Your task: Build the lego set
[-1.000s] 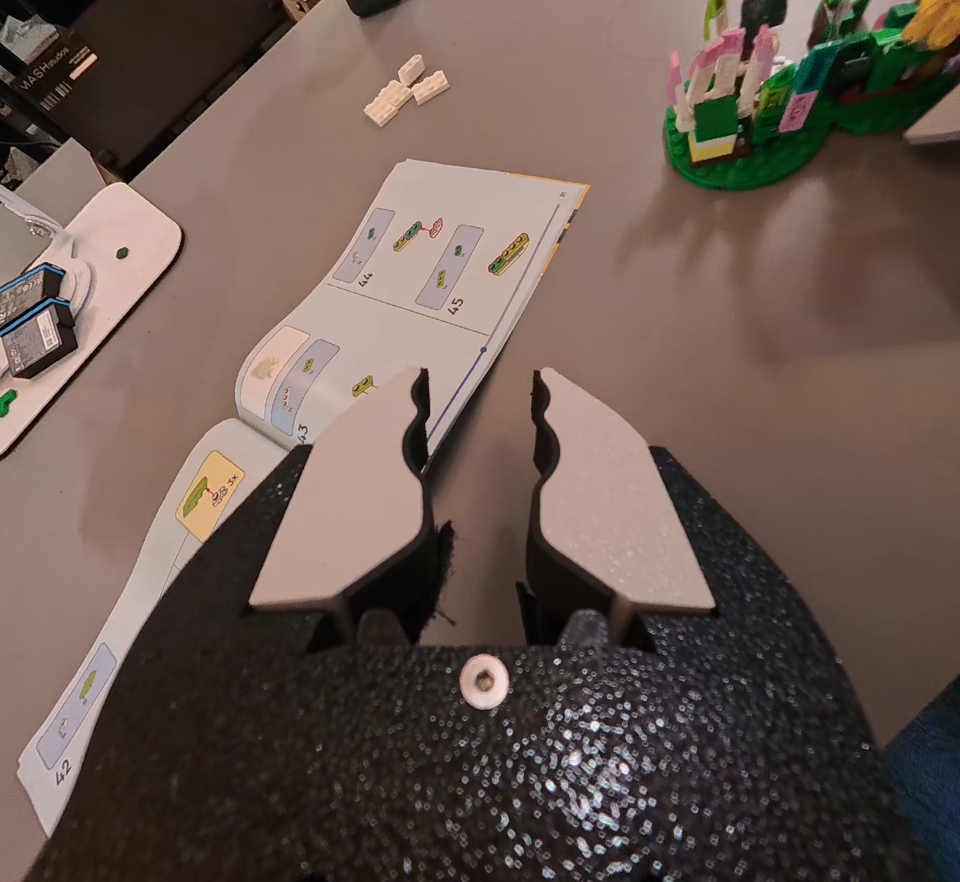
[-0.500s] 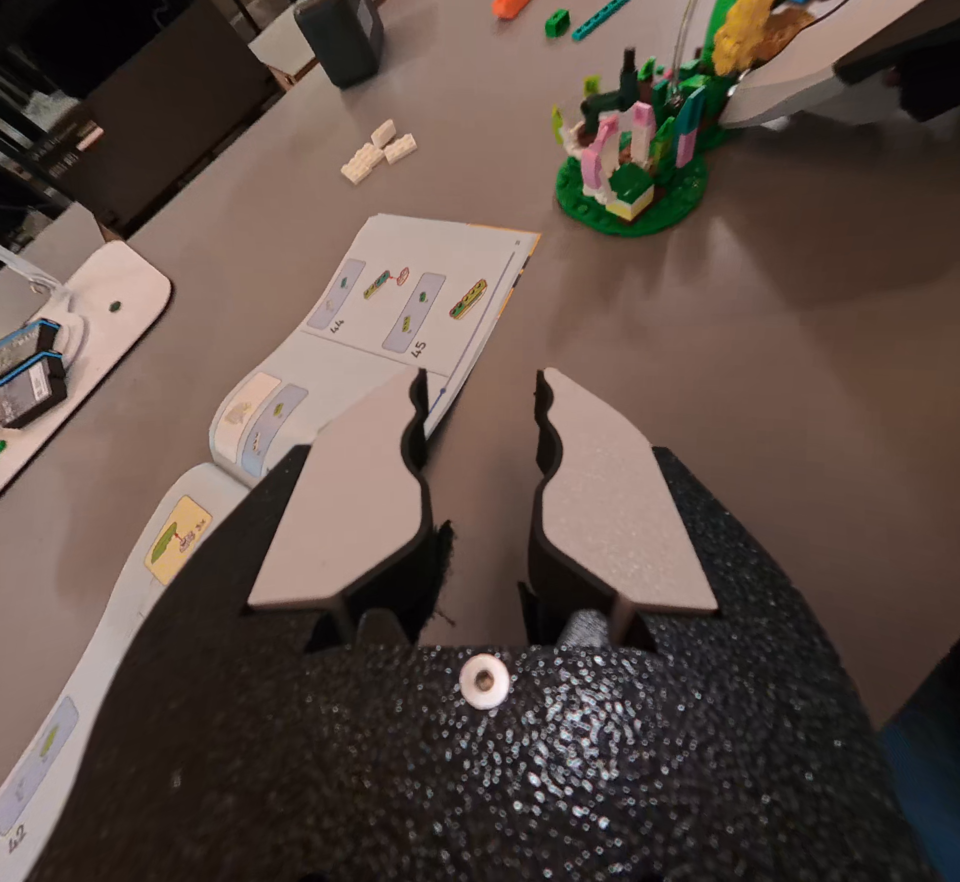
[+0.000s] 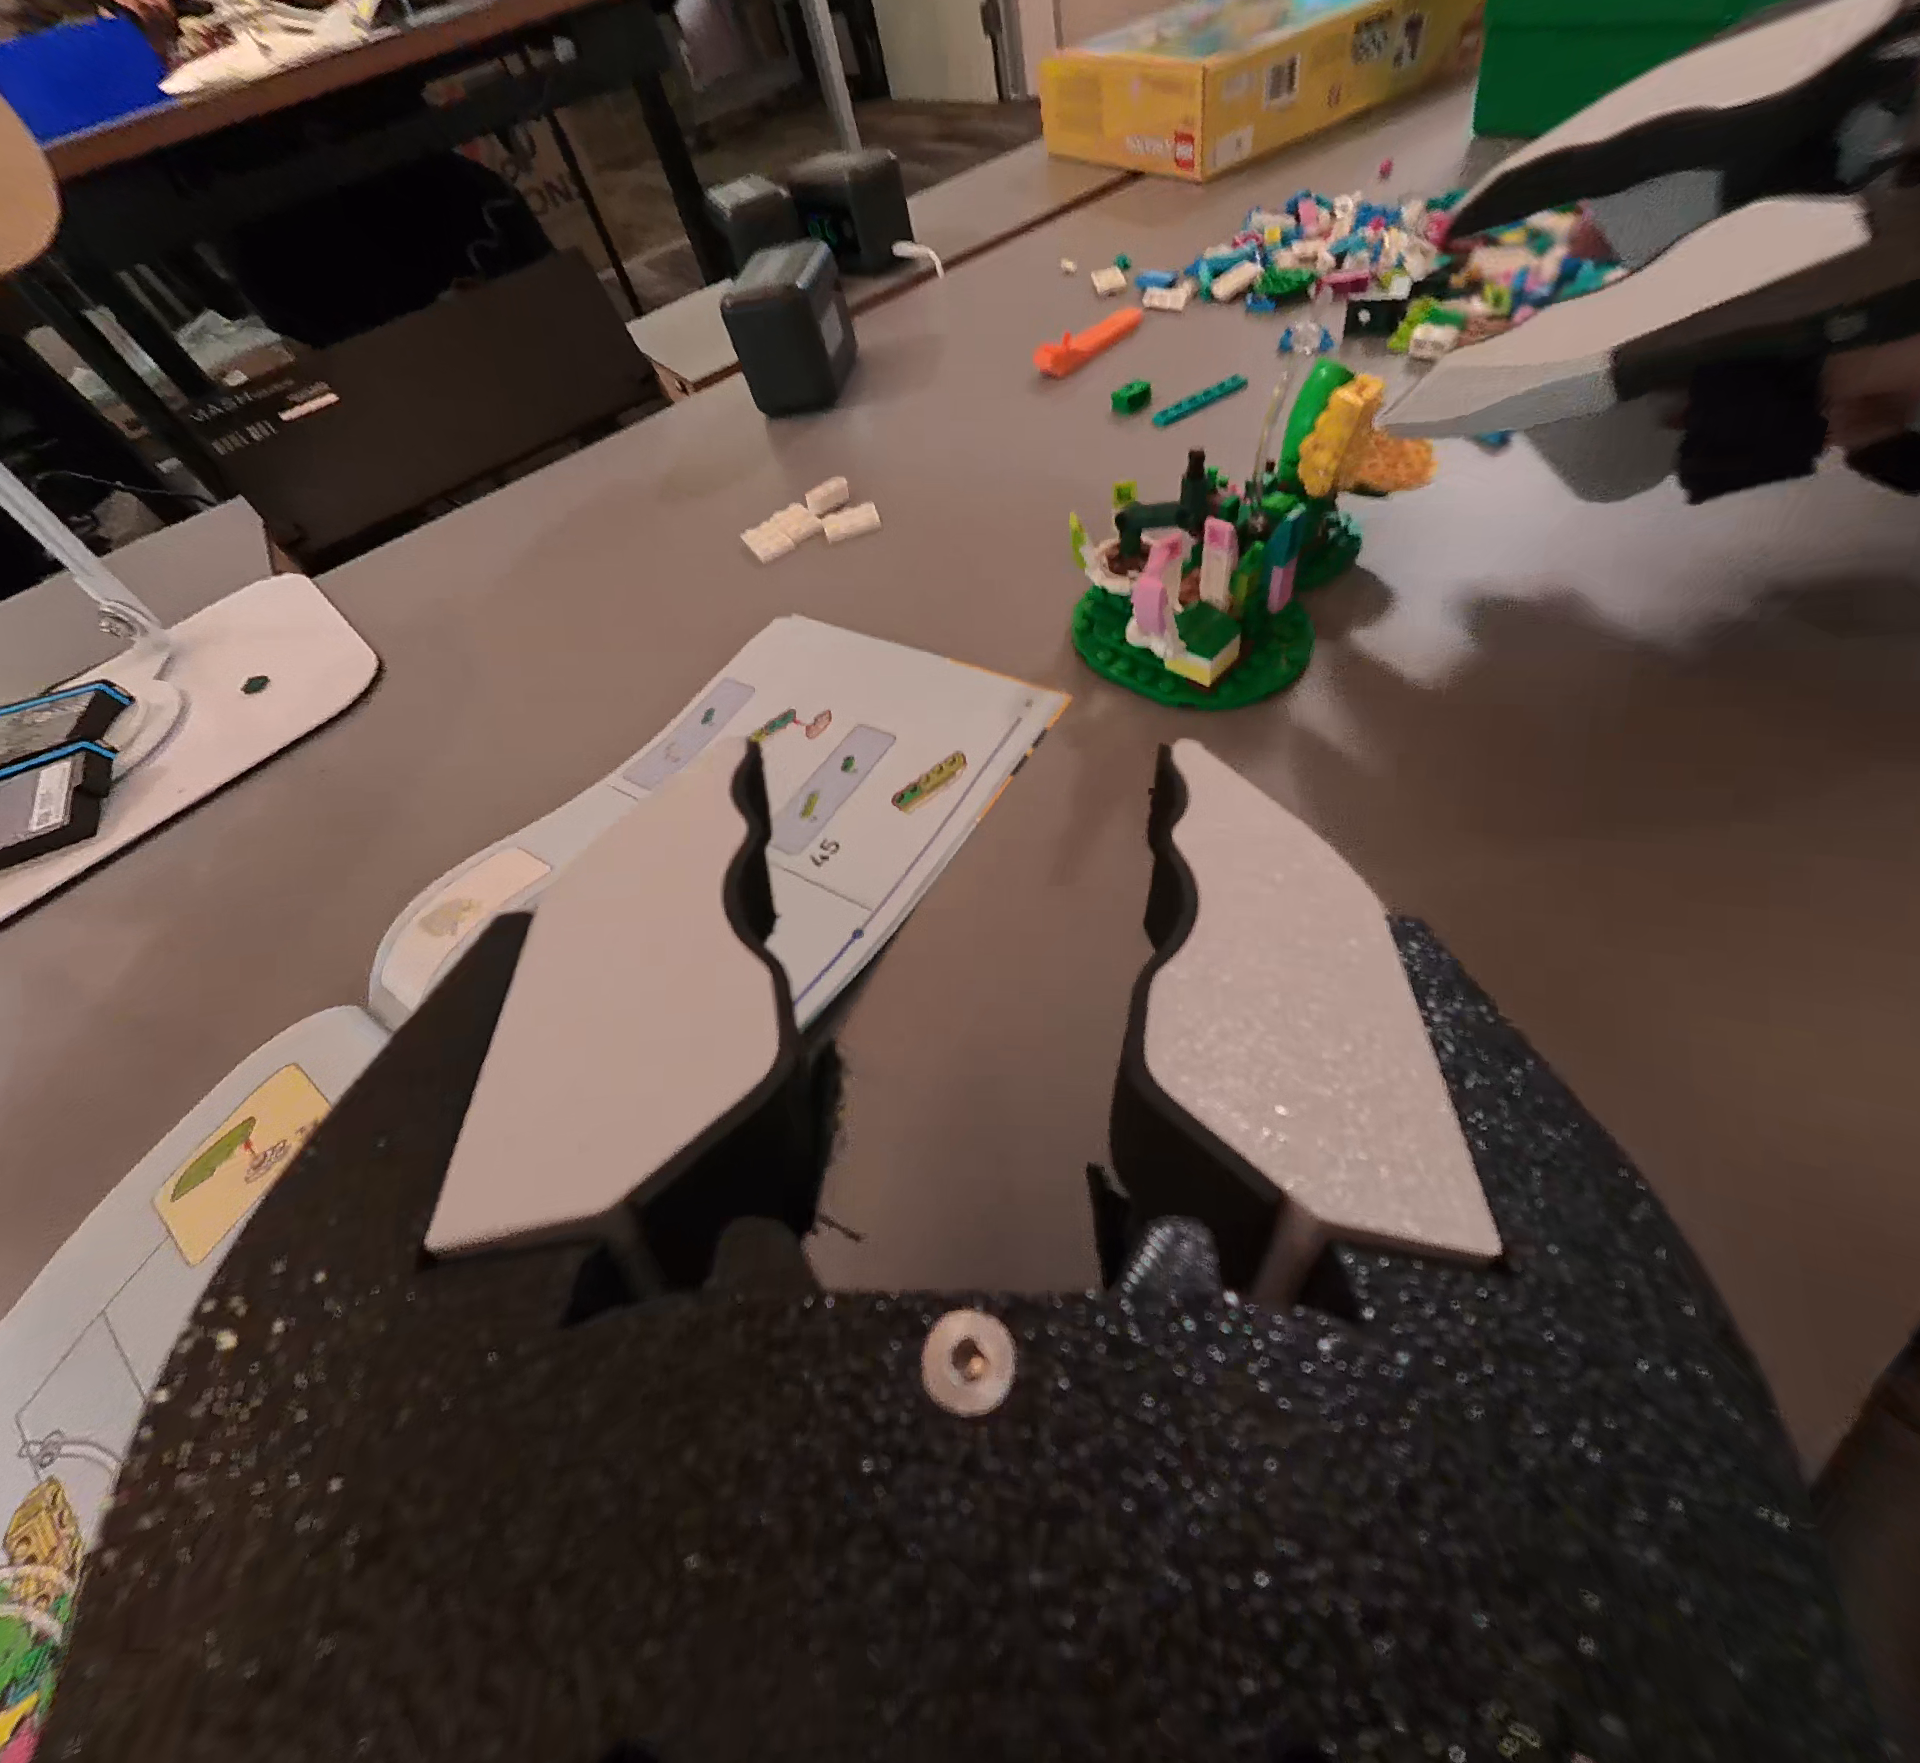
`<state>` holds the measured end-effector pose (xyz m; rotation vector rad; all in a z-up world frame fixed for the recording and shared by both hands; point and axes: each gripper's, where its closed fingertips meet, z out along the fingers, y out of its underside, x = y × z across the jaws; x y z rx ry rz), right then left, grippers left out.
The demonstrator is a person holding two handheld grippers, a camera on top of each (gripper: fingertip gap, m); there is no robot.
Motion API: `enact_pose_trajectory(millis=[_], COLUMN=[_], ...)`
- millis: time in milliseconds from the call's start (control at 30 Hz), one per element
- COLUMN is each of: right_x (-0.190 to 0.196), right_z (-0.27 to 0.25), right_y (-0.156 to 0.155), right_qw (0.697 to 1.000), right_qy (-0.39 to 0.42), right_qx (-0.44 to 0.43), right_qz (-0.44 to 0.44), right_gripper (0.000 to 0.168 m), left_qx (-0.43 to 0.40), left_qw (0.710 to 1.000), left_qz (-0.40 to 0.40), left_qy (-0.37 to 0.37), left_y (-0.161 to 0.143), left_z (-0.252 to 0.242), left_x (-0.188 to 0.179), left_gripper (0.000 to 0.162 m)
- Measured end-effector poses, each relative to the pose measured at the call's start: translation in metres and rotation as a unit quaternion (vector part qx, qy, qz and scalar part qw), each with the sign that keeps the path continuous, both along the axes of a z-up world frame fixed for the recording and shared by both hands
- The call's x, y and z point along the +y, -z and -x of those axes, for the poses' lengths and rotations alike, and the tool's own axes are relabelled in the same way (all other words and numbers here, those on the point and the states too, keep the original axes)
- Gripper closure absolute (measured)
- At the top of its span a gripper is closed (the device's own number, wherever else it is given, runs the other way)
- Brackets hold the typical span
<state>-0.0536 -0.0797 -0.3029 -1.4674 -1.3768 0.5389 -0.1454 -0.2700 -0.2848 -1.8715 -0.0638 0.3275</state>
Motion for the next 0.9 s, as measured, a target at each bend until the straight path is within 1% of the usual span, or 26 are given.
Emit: enact_pose_trajectory(millis=[67,133,233,300,367,433,467,500,533,600,767,900], right_x=[0.008,0.018,0.033,0.04,0.041,0.042,0.042,0.044,0.046,0.052,0.056,0.051], right_z=[-0.008,-0.017,-0.026,-0.033,-0.039,-0.041,-0.04,-0.04,-0.041,-0.044,-0.049,-0.051], right_y=[-0.018,-0.029,-0.039,-0.05,-0.058,-0.055,-0.051,-0.048,-0.046,-0.045,-0.047,-0.055], right_qw=[0.997,0.992,0.98,0.967,0.956,0.955,0.957,0.959,0.96,0.958,0.955,0.949], right_qy=[0.011,0.033,0.082,0.113,0.127,0.13,0.128,0.129,0.134,0.148,0.164,0.151], right_qx=[0.068,0.113,0.154,0.195,0.214,0.205,0.197,0.189,0.183,0.181,0.191,0.221], right_qz=[-0.02,-0.052,-0.096,-0.123,-0.153,-0.171,-0.17,-0.167,-0.166,-0.165,-0.159,-0.168], right_gripper=[0.093,0.094,0.094,0.096,0.1,0.103,0.104,0.104,0.104,0.105,0.113,0.124], left_qx=[0.003,-0.001,-0.024,-0.046,-0.078,-0.096,-0.09,-0.088,-0.093,-0.103,-0.012,0.011], left_qw=[1.0,0.999,0.996,0.991,0.979,0.973,0.975,0.975,0.974,0.974,0.983,0.983], left_qz=[-0.013,-0.039,-0.072,-0.083,-0.136,-0.172,-0.173,-0.176,-0.184,-0.195,-0.18,-0.185], left_qy=[-0.008,-0.023,-0.052,-0.09,-0.131,-0.12,-0.109,-0.099,-0.088,-0.06,-0.028,-0.013], left_y=[-0.003,-0.008,-0.011,-0.008,-0.011,-0.017,-0.02,-0.022,-0.024,-0.023,-0.024,-0.027], left_z=[0.006,0.018,0.041,0.06,0.074,0.074,0.073,0.071,0.067,0.053,0.028,0.021], left_x=[0.007,0.019,0.035,0.035,0.028,0.026,0.025,0.025,0.025,0.027,0.031,0.03], left_gripper=[0.087,0.082,0.083,0.082,0.086,0.092,0.105,0.113,0.117,0.119,0.12,0.122])
